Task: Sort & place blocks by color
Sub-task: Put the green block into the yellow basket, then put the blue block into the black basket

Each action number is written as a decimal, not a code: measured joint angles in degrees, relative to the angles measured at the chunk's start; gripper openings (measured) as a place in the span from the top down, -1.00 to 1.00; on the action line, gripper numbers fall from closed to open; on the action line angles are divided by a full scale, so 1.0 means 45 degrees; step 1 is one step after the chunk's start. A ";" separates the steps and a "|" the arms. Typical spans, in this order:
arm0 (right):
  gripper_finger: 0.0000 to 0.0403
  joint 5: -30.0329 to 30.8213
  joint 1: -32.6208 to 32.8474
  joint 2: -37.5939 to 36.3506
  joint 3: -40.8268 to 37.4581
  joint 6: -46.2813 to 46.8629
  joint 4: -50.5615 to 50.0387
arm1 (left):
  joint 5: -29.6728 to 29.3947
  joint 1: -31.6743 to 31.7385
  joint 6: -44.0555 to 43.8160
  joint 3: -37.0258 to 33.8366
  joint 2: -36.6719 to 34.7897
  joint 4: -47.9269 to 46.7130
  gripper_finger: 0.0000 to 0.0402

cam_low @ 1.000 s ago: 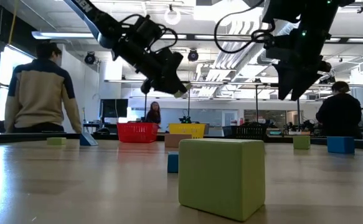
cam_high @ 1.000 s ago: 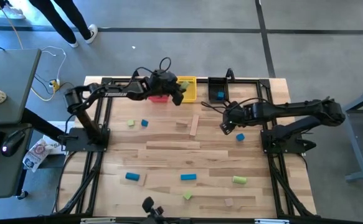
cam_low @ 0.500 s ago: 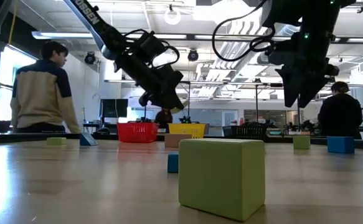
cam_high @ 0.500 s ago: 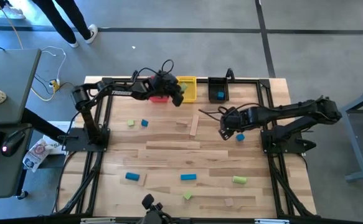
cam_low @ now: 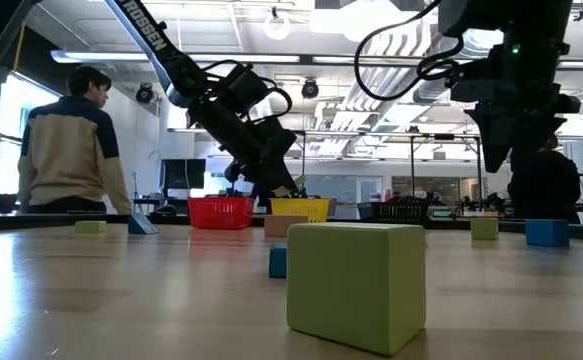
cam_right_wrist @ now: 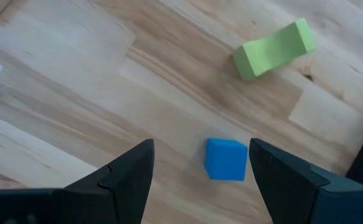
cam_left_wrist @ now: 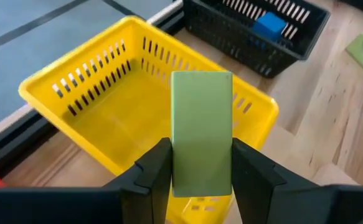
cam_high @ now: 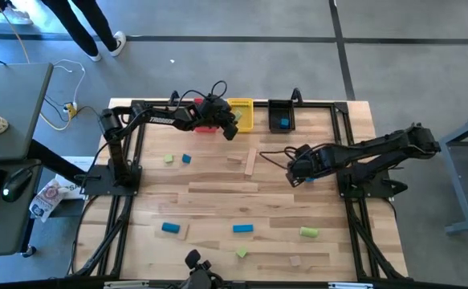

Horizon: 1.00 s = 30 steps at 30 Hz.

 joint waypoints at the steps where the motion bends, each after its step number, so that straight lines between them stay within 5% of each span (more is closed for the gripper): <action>1: -0.24 0.0008 0.0074 0.0000 0.0000 0.0043 -0.0035 | -0.0001 0.0000 -0.0007 0.0000 0.0000 0.0107 0.41; 23: -0.24 -0.0490 0.1369 0.0000 0.0000 0.1477 -0.1571 | 0.0067 0.0000 -0.0040 0.0950 -0.0023 0.0007 0.03; 30: -0.24 -0.0141 0.1509 0.0000 0.0000 0.1514 -0.1587 | 0.1078 -0.0065 0.0042 0.1820 -0.0570 -0.2480 0.03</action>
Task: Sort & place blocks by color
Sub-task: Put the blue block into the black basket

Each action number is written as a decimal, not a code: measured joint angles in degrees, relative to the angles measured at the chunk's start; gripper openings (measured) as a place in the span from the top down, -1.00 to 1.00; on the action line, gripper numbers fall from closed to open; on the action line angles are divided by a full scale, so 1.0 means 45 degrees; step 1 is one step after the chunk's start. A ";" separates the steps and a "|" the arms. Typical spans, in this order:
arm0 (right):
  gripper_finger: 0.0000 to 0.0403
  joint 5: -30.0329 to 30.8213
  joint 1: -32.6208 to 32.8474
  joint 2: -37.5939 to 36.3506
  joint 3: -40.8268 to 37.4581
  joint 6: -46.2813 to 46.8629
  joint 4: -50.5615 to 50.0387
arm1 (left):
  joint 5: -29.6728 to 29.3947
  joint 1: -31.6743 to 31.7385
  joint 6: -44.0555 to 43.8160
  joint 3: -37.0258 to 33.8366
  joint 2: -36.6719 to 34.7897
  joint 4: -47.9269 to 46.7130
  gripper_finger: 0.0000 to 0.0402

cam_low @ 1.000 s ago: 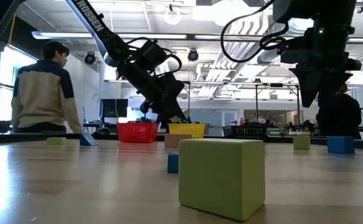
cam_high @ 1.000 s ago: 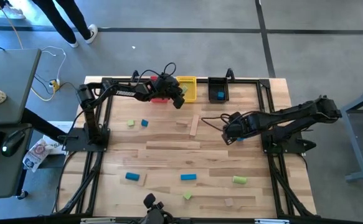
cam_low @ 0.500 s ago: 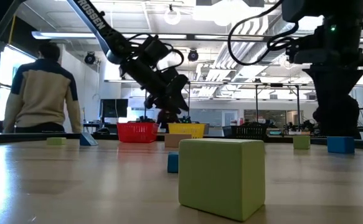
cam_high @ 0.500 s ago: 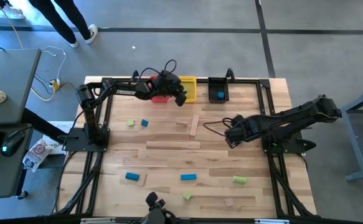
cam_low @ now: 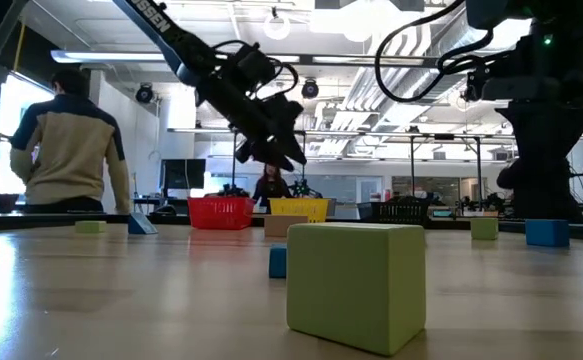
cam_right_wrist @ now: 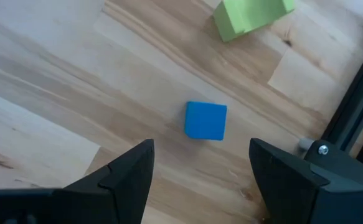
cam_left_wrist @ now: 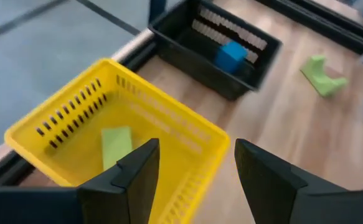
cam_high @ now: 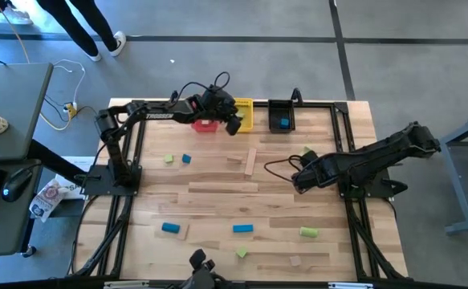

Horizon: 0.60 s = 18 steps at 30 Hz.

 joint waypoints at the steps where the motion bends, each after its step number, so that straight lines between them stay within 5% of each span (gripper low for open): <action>1: -0.24 0.0018 -0.0012 0.0000 0.0000 0.0000 -0.0035 | 0.0021 -0.0068 0.0122 0.0080 -0.0136 -0.0406 0.03; 18: -0.24 -0.0080 -0.0648 -0.0015 -0.2425 -0.0153 0.1977 | -0.0309 -0.2520 0.1386 0.0308 -0.3788 -0.3508 0.03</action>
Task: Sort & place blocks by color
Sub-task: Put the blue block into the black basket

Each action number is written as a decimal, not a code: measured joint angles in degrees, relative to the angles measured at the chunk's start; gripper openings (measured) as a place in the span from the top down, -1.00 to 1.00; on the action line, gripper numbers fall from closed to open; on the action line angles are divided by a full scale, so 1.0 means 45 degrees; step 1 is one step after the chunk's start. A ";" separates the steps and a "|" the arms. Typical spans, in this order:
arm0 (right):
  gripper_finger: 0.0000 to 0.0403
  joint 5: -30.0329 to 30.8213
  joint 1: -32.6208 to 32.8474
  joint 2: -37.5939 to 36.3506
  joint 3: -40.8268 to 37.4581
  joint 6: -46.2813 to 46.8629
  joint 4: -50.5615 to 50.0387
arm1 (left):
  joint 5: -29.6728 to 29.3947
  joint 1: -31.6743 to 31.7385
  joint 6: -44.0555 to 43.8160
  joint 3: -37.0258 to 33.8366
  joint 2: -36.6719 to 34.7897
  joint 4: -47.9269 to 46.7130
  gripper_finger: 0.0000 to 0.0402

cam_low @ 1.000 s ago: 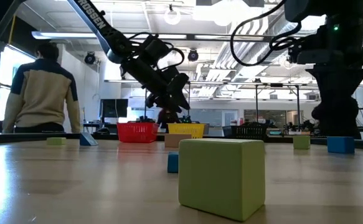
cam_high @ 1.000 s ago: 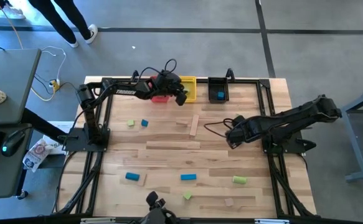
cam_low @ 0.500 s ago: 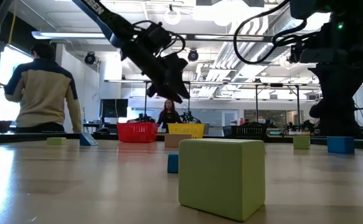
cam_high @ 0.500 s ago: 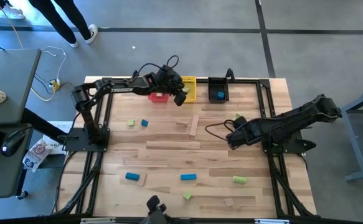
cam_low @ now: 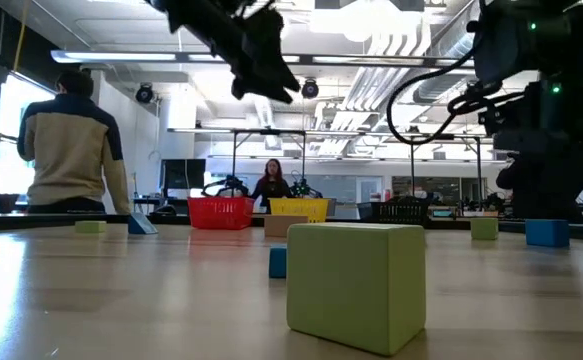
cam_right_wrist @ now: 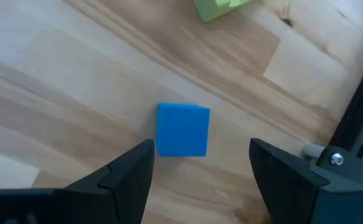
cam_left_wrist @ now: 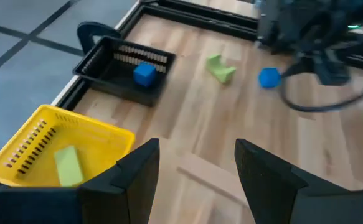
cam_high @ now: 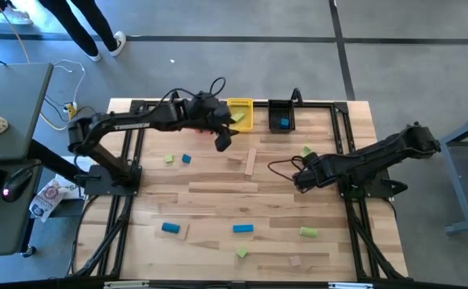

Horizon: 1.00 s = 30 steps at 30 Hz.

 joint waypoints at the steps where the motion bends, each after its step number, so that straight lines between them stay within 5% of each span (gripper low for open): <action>1: -0.24 -0.0002 -0.0043 0.0000 -0.0080 -0.0039 0.0086 | -0.0003 -0.0122 -0.0002 0.0000 -0.0197 -0.0196 0.03; 13: -0.22 0.0053 -0.0433 0.0000 -0.2063 -0.0536 0.3399 | -0.0230 -0.1387 -0.0353 0.0000 -0.1096 -0.2092 0.03; 22: 0.45 0.0049 -0.0457 -0.0034 -0.2320 -0.0467 0.3993 | -0.1323 -0.2040 -0.0364 -0.0010 -0.0629 -0.2738 0.03; 30: 0.47 0.0366 -0.0482 0.0015 -0.1502 -0.1612 0.4353 | -0.1637 -0.2406 -0.0374 -0.0015 -0.0131 -0.3561 0.03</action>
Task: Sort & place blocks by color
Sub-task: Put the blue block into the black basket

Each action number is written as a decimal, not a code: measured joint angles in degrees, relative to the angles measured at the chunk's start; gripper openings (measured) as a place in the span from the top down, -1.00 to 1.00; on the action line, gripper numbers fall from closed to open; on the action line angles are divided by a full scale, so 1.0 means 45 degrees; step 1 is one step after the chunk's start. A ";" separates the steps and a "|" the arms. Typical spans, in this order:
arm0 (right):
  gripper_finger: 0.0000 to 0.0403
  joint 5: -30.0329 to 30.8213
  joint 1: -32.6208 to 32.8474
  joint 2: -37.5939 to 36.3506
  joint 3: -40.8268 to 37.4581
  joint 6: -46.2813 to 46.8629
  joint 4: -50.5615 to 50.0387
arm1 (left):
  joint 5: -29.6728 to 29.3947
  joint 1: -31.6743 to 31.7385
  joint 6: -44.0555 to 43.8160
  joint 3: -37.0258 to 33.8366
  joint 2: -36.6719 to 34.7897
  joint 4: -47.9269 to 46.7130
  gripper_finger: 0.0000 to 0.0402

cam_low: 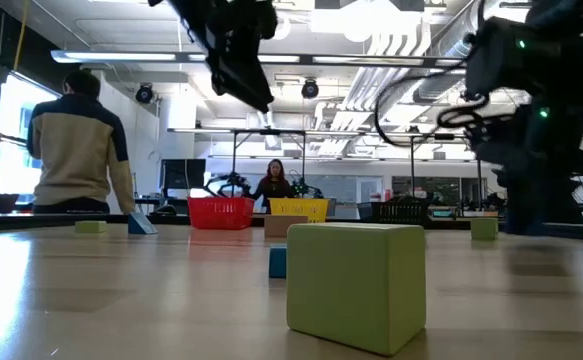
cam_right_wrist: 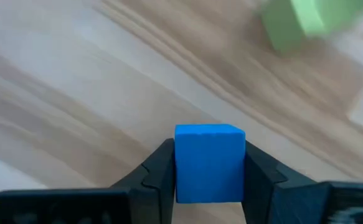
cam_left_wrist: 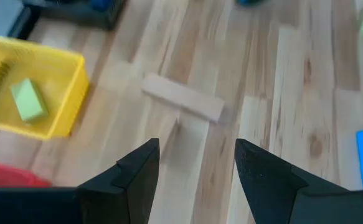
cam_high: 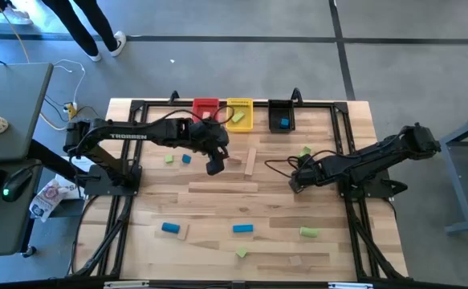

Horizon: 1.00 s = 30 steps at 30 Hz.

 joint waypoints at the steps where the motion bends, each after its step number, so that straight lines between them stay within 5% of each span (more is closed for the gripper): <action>1: 0.47 0.0184 -0.0006 0.0000 0.0147 -0.0114 -0.0047 | -0.0015 -0.0054 -0.0001 0.0000 0.0086 -0.0086 0.03; 11: 0.47 0.1485 -0.1653 -0.0005 0.1517 -0.3286 0.0676 | -0.0091 -0.0596 -0.0190 -0.0005 0.1250 -0.0267 0.03; 21: 0.47 0.1375 -0.4861 -0.0010 0.2394 -0.8382 0.3338 | -0.0822 -0.0546 0.1945 -0.0005 0.2605 0.0396 0.03; 30: 0.47 0.0749 -0.7397 0.0072 0.2592 -1.0739 0.5301 | -0.0858 -0.0167 0.3389 -0.0005 0.3398 0.1455 0.03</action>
